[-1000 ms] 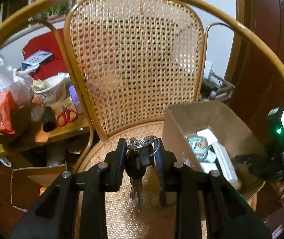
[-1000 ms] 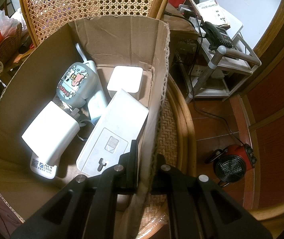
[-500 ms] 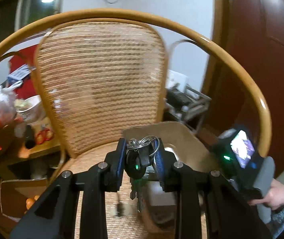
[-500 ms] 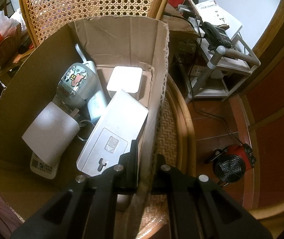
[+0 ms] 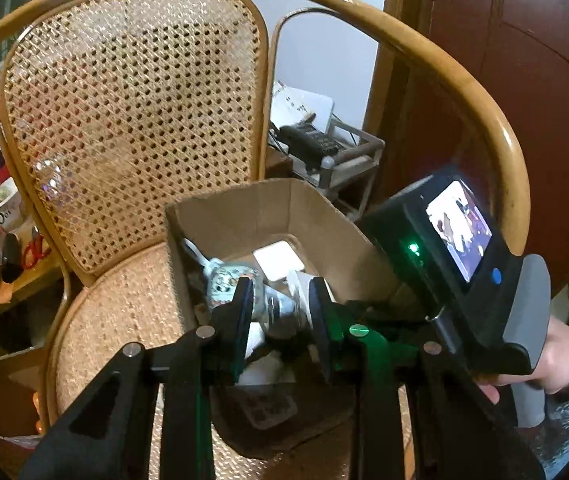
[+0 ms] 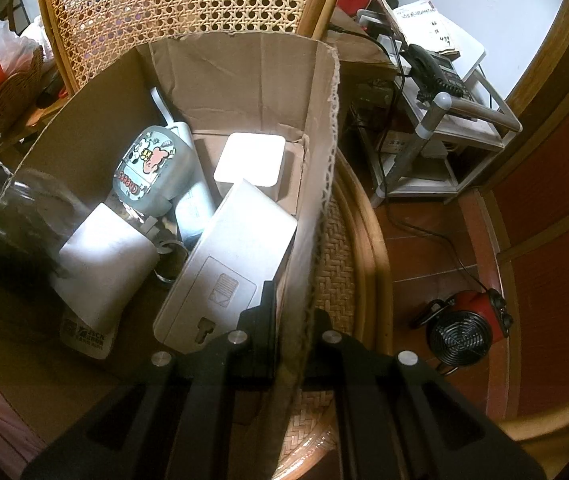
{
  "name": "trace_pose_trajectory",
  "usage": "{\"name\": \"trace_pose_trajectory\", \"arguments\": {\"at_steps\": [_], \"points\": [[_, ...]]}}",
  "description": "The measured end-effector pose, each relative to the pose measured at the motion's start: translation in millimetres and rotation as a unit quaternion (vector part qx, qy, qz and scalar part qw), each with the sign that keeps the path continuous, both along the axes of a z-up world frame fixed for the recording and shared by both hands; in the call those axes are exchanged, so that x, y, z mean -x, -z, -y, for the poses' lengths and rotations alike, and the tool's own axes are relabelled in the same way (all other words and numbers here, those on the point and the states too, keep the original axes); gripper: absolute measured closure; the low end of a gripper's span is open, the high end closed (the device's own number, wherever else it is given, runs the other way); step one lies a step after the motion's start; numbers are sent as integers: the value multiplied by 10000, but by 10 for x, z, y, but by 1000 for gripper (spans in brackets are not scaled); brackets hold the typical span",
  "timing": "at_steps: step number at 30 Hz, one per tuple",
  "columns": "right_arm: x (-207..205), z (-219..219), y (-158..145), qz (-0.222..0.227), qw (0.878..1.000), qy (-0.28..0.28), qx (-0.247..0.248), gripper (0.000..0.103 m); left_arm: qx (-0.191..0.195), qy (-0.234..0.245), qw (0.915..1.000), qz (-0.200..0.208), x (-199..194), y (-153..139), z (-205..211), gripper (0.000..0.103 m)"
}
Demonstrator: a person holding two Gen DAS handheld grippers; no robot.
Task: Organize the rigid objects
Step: 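Carry the keys into the box and open the left gripper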
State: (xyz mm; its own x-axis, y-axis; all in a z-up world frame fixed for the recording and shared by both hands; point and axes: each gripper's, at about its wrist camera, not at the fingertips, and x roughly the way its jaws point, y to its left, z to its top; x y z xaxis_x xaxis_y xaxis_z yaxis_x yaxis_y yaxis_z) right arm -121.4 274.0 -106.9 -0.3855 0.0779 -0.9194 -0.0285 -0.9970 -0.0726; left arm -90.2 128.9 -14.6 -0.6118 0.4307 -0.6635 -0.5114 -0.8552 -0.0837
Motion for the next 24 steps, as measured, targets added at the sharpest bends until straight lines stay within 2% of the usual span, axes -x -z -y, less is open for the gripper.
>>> {"name": "trace_pose_trajectory", "arguments": {"at_steps": [2,4,5,6,10,12,17,21,24], "points": [[0,-1,3,2,10000,-1,1,95,-23,-50,10000,-48,12,-23,32,74],[-3,-3,1,1,10000,-6,10,95,-62,-157,9999,-25,39,-43,103,59],[-2,-2,2,-1,10000,1,8,95,-52,-278,9996,-39,50,-50,149,41],[-1,2,6,-1,10000,0,-3,95,-31,-398,9992,-90,58,-65,185,28],[-2,1,4,0,10000,-5,-2,95,64,-652,9974,-294,75,-97,363,22],[-3,-1,5,-2,10000,-1,-1,95,-45,-797,9963,-322,93,-123,470,9],[-3,0,5,0,10000,-7,-1,95,-187,-1283,9911,-312,174,-132,779,3],[-2,0,7,0,10000,-3,4,95,10,-1580,9871,-267,281,-68,974,2],[-3,0,7,-1,10000,-9,-2,95,242,-1490,9885,-101,395,39,1020,2]]}}
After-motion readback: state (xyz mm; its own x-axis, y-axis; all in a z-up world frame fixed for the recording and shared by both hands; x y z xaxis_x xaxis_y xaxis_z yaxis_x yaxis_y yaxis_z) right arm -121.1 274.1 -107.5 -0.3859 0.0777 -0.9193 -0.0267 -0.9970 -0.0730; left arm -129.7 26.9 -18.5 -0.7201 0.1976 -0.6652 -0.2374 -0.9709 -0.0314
